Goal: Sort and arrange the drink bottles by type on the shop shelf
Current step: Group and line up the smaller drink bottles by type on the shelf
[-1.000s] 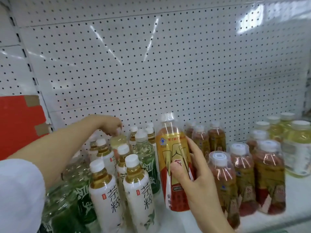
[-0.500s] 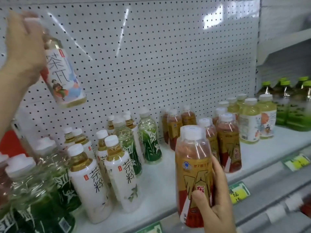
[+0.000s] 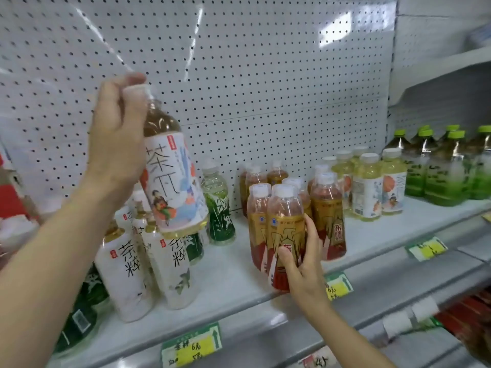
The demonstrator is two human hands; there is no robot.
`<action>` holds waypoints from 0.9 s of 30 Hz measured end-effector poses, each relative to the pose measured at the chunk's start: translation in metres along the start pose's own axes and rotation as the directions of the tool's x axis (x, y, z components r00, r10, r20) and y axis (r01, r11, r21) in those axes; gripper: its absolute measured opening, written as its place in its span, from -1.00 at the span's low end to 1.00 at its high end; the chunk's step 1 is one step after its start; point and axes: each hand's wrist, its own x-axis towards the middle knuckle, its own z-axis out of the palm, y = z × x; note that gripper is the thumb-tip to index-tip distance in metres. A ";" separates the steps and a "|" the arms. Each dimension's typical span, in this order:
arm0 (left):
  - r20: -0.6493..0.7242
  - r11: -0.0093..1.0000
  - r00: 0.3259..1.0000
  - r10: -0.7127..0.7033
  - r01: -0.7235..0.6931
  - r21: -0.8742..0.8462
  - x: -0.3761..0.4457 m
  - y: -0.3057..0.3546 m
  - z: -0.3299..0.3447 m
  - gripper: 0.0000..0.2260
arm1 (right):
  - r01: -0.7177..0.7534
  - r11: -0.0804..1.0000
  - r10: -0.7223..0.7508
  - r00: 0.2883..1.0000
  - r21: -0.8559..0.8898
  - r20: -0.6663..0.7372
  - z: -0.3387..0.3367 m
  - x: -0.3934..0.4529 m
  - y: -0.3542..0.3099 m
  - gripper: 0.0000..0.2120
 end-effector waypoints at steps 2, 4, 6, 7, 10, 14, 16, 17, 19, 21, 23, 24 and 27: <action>0.024 0.999 1.000 -0.014 0.013 0.046 -0.016 -0.011 0.011 -0.84 | -0.010 0.998 0.014 0.998 -0.068 0.057 0.002 0.009 0.011 -0.29; 0.018 0.997 0.998 -0.068 0.067 0.036 -0.025 -0.027 0.016 -0.80 | 0.018 0.994 -0.005 0.993 -0.112 0.115 0.007 0.016 0.018 -0.32; 0.021 0.991 0.993 -0.115 0.113 0.065 -0.031 -0.037 0.021 -0.78 | 0.098 0.984 -0.079 0.988 -0.146 0.133 0.012 0.020 0.022 -0.34; 0.031 0.989 0.992 -0.120 0.117 0.086 -0.038 -0.044 0.024 -0.78 | 0.137 0.976 -0.115 0.984 -0.167 0.133 0.014 0.023 0.023 -0.36; 0.068 0.989 0.989 -0.129 0.123 0.087 -0.051 -0.056 0.030 -0.78 | 0.154 0.970 -0.131 0.983 -0.189 0.130 0.022 0.033 0.032 -0.36; 0.106 0.982 0.979 -0.173 0.163 0.098 -0.058 -0.065 0.037 -0.76 | 0.107 0.969 -0.079 0.988 -0.224 0.130 0.026 0.040 0.034 -0.35; 0.135 0.980 0.975 -0.179 0.165 0.108 -0.064 -0.069 0.043 -0.75 | 0.068 0.949 -0.055 0.997 -0.308 0.050 0.024 0.041 0.032 -0.33; 0.146 0.979 0.972 -0.185 0.170 0.111 -0.067 -0.071 0.046 -0.73 | 0.055 0.944 -0.060 0.998 -0.325 -0.005 0.022 0.039 0.027 -0.34; 0.160 0.978 0.968 -0.196 0.180 0.107 -0.073 -0.072 0.053 -0.71 | 0.075 0.964 -0.097 0.993 -0.255 -0.072 0.016 0.028 0.013 -0.44; 0.189 0.980 0.963 -0.191 0.175 0.100 -0.079 -0.073 0.063 -0.75 | 0.142 0.988 -0.142 0.990 -0.063 -0.007 0.013 0.016 -0.010 -0.53; 0.227 0.982 0.957 -0.183 0.168 0.086 -0.084 -0.073 0.075 -0.77 | 0.125 0.977 -0.153 0.975 0.174 0.159 0.012 0.010 -0.034 -0.48; 0.238 0.982 0.953 -0.187 0.175 0.071 -0.086 -0.071 0.081 -0.77 | 0.101 0.968 -0.155 0.960 0.228 0.233 0.012 0.009 -0.043 -0.42; 0.256 0.978 0.944 -0.208 0.200 0.057 -0.088 -0.069 0.096 -0.80 | 0.072 0.976 -0.129 0.950 0.204 0.284 0.010 0.014 -0.047 -0.23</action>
